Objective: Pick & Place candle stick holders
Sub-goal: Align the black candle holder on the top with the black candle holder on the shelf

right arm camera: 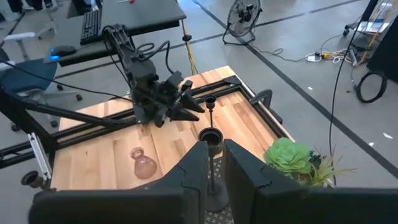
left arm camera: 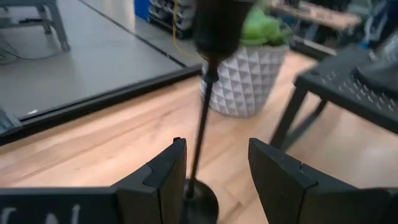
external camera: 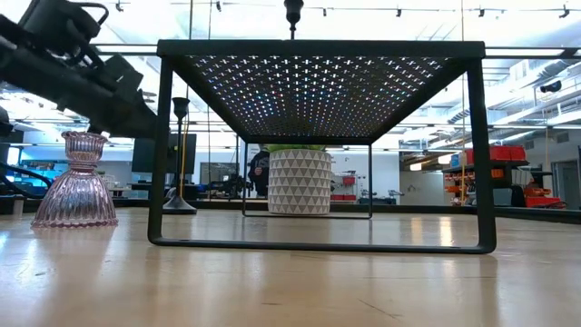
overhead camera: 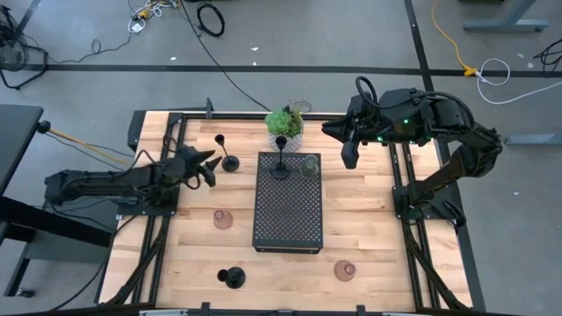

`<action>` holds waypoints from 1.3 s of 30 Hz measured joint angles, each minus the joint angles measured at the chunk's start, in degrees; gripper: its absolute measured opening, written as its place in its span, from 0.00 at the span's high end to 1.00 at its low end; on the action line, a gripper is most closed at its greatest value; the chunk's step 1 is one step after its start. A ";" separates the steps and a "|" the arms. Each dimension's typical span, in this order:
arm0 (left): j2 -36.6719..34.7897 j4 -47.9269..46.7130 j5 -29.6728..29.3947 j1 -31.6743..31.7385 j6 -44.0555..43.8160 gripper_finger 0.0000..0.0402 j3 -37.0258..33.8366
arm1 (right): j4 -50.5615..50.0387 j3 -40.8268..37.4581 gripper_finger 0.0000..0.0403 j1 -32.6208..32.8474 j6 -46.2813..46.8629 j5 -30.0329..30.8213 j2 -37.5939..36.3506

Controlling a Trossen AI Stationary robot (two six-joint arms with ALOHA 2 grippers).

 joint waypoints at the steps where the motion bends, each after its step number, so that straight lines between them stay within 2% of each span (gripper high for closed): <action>1: -0.02 1.57 -0.37 0.55 0.05 0.56 -0.76 | 0.00 0.00 0.88 0.00 0.28 -0.01 0.00; 11: 0.00 8.16 1.30 5.35 2.81 0.56 -2.37 | 0.00 0.00 0.88 0.00 0.77 -0.17 0.00; 16: 0.18 9.40 6.37 6.98 3.44 0.56 -2.37 | 0.00 0.00 0.88 0.00 0.79 -0.50 0.00; 20: 1.75 10.72 5.73 7.67 3.60 0.56 -2.37 | -0.02 0.00 0.88 0.00 0.77 -0.55 0.00; 27: 7.39 17.43 5.71 10.10 7.00 0.56 -2.37 | 0.00 0.00 0.88 0.00 0.17 -0.52 0.00; 31: 10.93 22.06 10.33 11.72 7.68 0.56 -2.37 | 0.00 0.00 0.88 0.00 0.16 -0.50 0.00; 39: 17.63 26.90 11.80 13.89 8.06 0.57 -2.36 | 0.04 0.00 0.88 0.00 0.15 -0.48 0.00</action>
